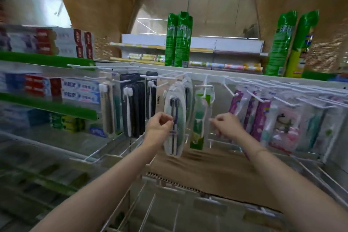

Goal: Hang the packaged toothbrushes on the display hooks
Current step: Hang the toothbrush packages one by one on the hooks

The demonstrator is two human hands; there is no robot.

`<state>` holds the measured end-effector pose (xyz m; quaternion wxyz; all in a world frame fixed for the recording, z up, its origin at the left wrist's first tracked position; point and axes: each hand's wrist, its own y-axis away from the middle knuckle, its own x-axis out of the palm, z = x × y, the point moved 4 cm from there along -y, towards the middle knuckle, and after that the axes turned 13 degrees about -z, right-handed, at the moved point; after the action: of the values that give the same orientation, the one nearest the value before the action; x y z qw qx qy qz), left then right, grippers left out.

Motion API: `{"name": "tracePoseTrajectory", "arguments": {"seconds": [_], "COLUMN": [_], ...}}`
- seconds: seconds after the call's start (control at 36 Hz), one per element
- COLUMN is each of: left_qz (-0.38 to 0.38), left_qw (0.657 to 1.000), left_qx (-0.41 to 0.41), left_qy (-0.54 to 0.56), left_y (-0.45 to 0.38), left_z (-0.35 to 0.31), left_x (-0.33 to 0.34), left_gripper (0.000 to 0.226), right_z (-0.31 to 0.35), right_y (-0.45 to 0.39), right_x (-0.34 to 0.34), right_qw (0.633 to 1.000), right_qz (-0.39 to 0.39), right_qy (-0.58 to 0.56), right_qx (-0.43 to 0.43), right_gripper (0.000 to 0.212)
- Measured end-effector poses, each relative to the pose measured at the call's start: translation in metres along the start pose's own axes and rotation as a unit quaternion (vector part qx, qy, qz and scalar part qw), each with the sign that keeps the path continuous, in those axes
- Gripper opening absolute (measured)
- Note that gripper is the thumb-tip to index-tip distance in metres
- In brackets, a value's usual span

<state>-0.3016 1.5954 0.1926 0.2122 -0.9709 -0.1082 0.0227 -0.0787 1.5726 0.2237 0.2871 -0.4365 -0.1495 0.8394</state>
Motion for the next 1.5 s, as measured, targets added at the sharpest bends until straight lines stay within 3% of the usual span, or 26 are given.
{"name": "tracePoseTrajectory", "arguments": {"seconds": [0.11,0.28,0.44,0.56,0.67,0.78,0.92,1.08,1.17,1.31,1.42,1.5], "left_qz": [-0.019,-0.011,0.001,-0.032,-0.115,-0.171,-0.104,-0.068,-0.075,-0.153,-0.146,-0.108], "left_qw": [0.999,0.998,0.998,0.997,0.99,0.979,0.985,0.991,0.995,0.984,0.988,0.993], "left_qx": [-0.035,-0.067,-0.058,-0.068,-0.06,-0.064,-0.088,-0.108,-0.062,0.034,0.005,-0.033], "left_qy": [-0.007,-0.005,0.019,0.018,-0.06,-0.088,-0.108,-0.027,-0.017,-0.086,-0.044,0.046], "left_y": [-0.016,-0.037,-0.049,-0.062,-0.092,-0.13,-0.167,-0.178,-0.179,-0.175,-0.169,-0.162], "left_z": [0.016,0.037,0.051,0.064,0.067,0.069,0.077,0.074,0.075,0.069,0.062,0.053], "left_x": [-0.016,-0.032,-0.061,-0.089,-0.127,-0.158,-0.164,-0.163,-0.168,-0.186,-0.197,-0.205], "left_gripper": [0.02,0.02,0.019,0.022,0.008,0.031,0.057,0.038,0.021,0.018,0.003,0.013], "right_z": [0.05,0.109,0.138,0.145,0.151,0.162,0.182,0.213,0.225,0.241,0.25,0.254], "right_y": [0.026,0.047,0.052,0.053,0.051,0.047,0.039,0.027,0.022,0.021,0.03,0.033], "right_x": [0.029,0.066,0.096,0.116,0.134,0.147,0.163,0.176,0.187,0.212,0.225,0.23], "right_qw": [0.994,0.982,0.98,0.98,0.98,0.981,0.982,0.977,0.977,0.979,0.971,0.957], "right_qz": [0.081,0.115,0.126,0.128,0.132,0.127,0.11,0.094,0.08,0.079,0.108,0.111], "right_qy": [-0.058,-0.099,-0.109,-0.122,-0.114,-0.12,-0.134,-0.173,-0.186,-0.175,-0.21,-0.268], "right_qx": [-0.051,-0.112,-0.108,-0.097,-0.091,-0.087,-0.081,-0.085,-0.072,-0.068,-0.037,0.004], "right_gripper": [0.035,0.029,0.026,0.029,0.029,0.029,0.024,0.02,0.031,0.047,0.036,0.023]}}
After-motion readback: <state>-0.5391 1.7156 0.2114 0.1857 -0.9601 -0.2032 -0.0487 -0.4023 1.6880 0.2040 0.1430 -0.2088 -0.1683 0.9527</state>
